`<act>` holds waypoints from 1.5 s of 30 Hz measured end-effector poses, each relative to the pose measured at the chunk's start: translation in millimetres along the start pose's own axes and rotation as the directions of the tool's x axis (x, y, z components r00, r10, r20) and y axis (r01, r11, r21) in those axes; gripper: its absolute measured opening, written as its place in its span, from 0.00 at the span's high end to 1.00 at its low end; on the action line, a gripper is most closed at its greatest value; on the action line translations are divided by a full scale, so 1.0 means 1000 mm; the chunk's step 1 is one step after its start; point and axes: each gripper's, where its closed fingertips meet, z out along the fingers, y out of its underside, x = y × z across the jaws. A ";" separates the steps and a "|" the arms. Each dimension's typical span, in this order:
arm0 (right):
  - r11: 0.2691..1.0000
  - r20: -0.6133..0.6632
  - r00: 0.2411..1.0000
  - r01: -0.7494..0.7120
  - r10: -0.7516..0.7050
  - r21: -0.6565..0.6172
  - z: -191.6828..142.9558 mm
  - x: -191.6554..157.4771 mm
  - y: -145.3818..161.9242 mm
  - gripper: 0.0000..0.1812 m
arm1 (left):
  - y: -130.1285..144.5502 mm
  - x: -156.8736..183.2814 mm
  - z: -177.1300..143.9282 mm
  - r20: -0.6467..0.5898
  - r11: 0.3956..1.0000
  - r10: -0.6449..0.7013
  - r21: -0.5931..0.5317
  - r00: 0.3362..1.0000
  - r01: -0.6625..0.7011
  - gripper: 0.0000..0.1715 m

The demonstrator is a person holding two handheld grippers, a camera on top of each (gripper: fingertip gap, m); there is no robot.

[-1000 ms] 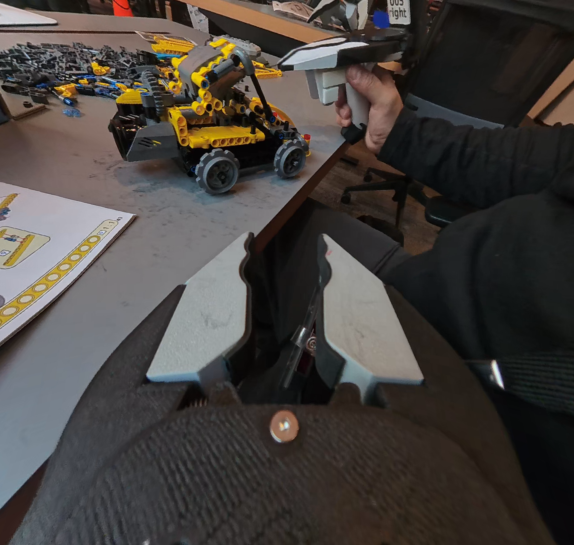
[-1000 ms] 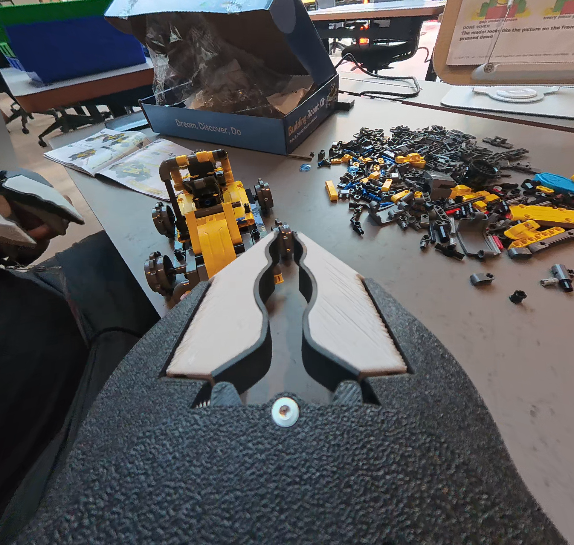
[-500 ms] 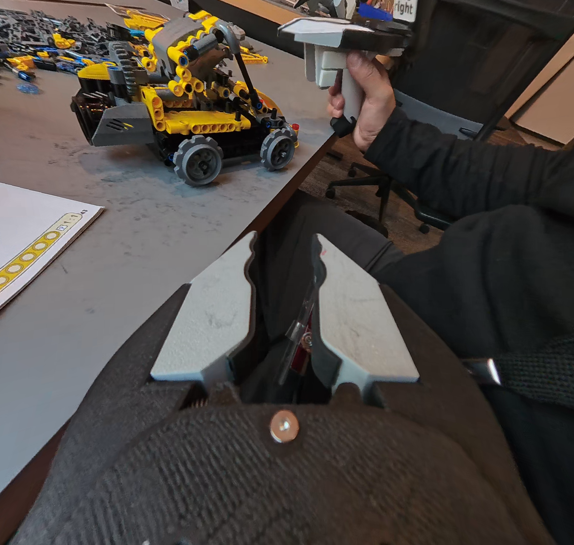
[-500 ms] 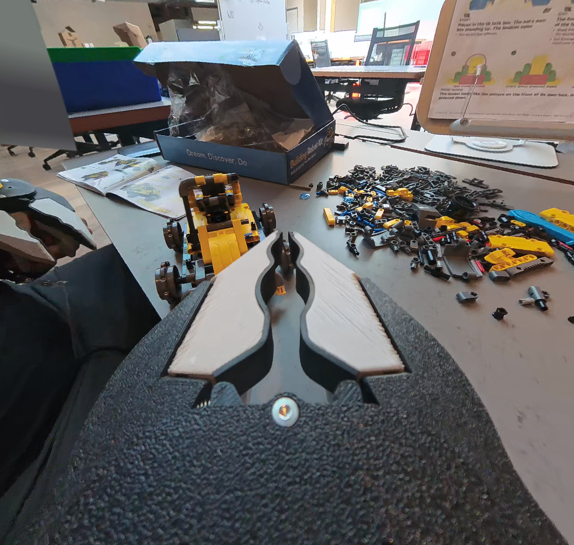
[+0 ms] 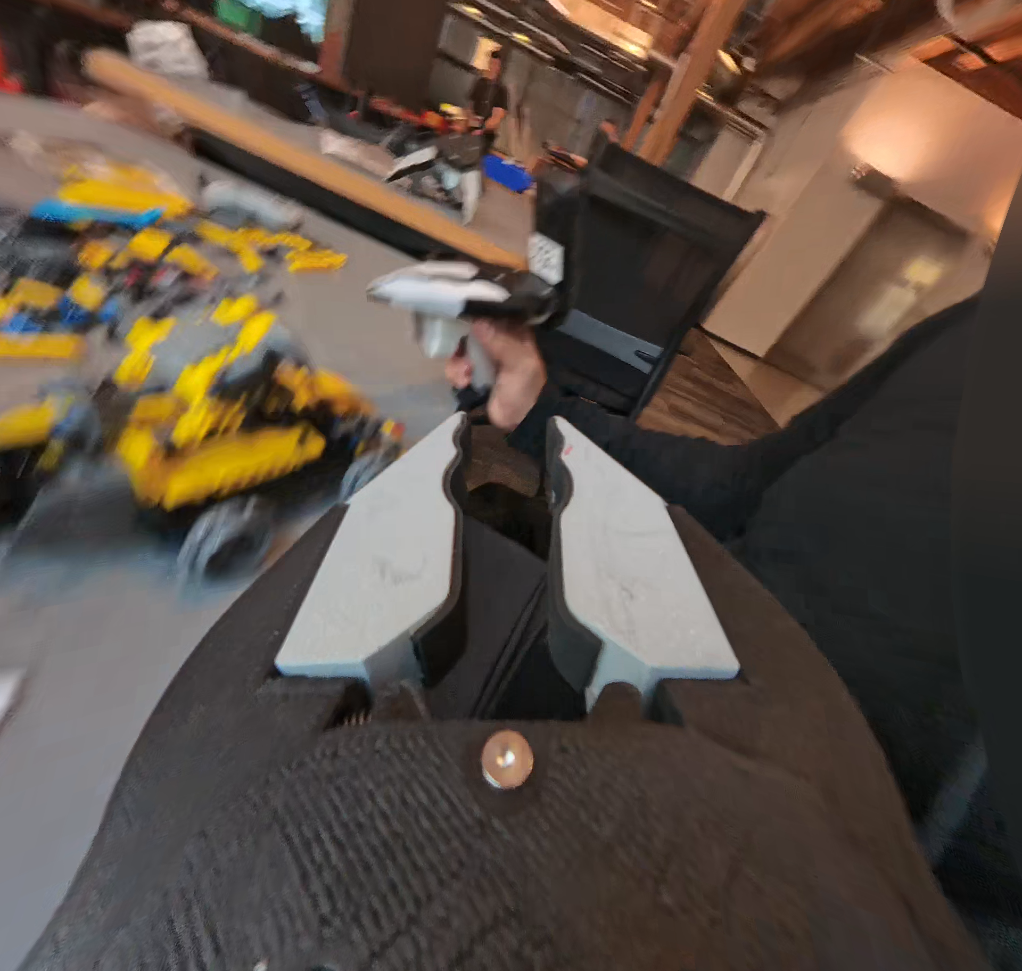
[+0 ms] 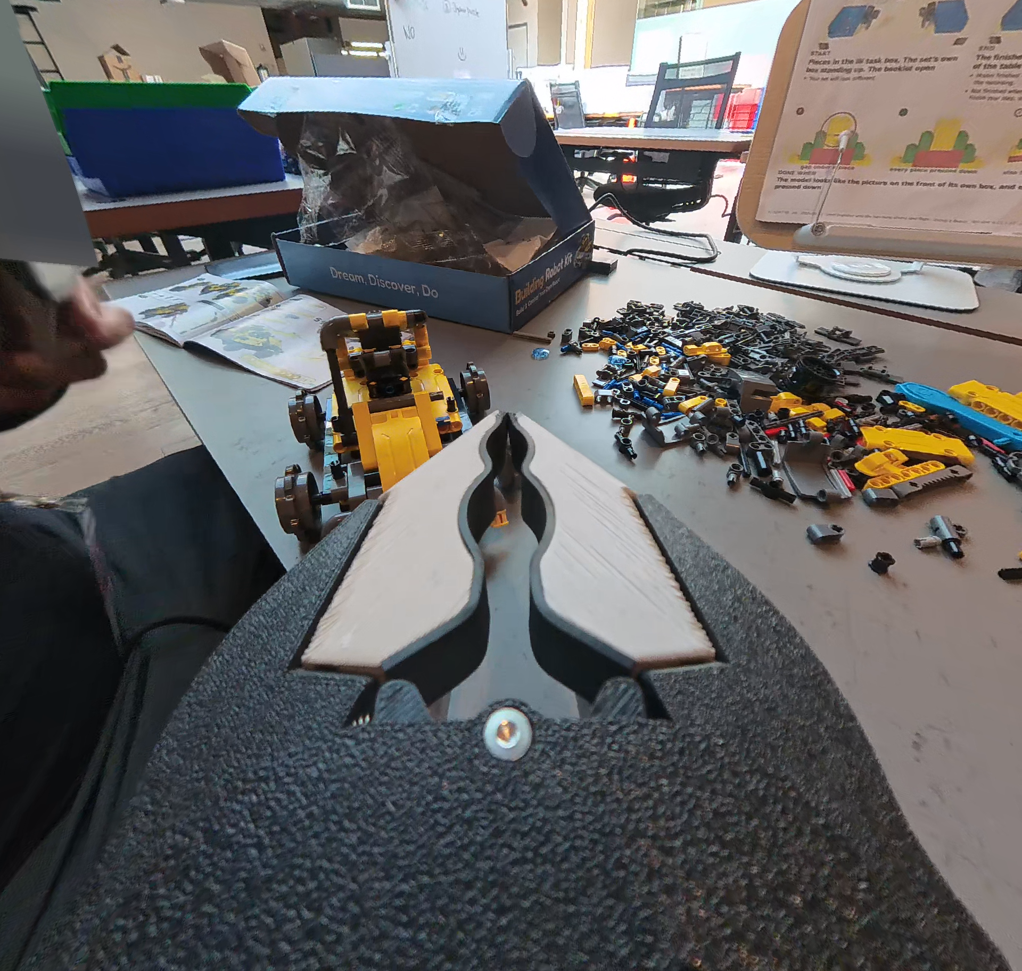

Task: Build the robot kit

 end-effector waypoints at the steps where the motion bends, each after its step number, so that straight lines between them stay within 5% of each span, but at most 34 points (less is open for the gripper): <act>1: 1.000 0.001 1.000 0.007 -0.007 -0.005 0.001 -0.001 0.001 1.00 | -0.017 0.018 0.015 -0.073 0.998 0.051 -0.021 0.996 -0.052 0.86; 6: 0.994 0.051 0.998 0.033 -0.028 -0.106 0.010 -0.009 0.013 1.00 | -0.045 0.106 0.098 -0.381 0.949 0.105 -0.237 0.919 -0.207 0.85; 11: 0.978 0.063 0.998 0.035 -0.023 -0.206 0.020 -0.012 0.025 0.98 | -0.032 0.144 0.135 -0.431 0.952 0.143 -0.184 0.891 -0.243 0.82; 13: 0.979 0.034 0.999 0.005 0.002 -0.205 0.022 -0.008 0.024 0.98 | -0.030 0.124 0.129 -0.338 0.965 0.157 -0.148 0.928 -0.217 0.84; 16: 0.978 -0.030 0.999 -0.046 0.041 -0.204 0.020 0.006 0.025 1.00 | -0.037 0.035 0.093 0.014 0.967 0.239 -0.088 0.971 -0.237 0.94; 19: 0.972 -0.141 0.989 -0.076 0.046 -0.223 0.023 0.018 0.028 1.00 | -0.048 -0.097 0.025 0.555 0.954 0.299 -0.165 0.776 -0.249 1.00; 21: 0.968 -0.178 0.983 -0.080 0.037 -0.240 0.025 0.022 0.031 1.00 | -0.045 -0.139 -0.009 0.682 0.972 0.233 -0.184 0.694 -0.145 1.00; 25: 0.959 -0.207 0.978 -0.095 0.039 -0.268 0.025 0.026 0.034 1.00 | -0.046 -0.176 -0.044 0.804 0.978 0.209 -0.171 0.557 -0.119 1.00; 30: 0.962 -0.204 0.978 -0.098 0.045 -0.256 0.024 0.026 0.033 1.00 | -0.036 -0.189 -0.054 0.832 0.977 0.215 -0.189 0.511 -0.102 0.99; 42: 0.962 -0.227 0.973 -0.097 0.038 -0.255 0.022 0.030 0.033 1.00 | -0.025 -0.190 -0.052 0.829 0.973 0.230 -0.211 0.511 -0.096 0.95; 45: 0.962 -0.249 0.968 -0.099 0.034 -0.254 0.020 0.034 0.034 1.00 | -0.022 -0.184 -0.047 0.796 0.976 0.216 -0.197 0.566 -0.095 0.84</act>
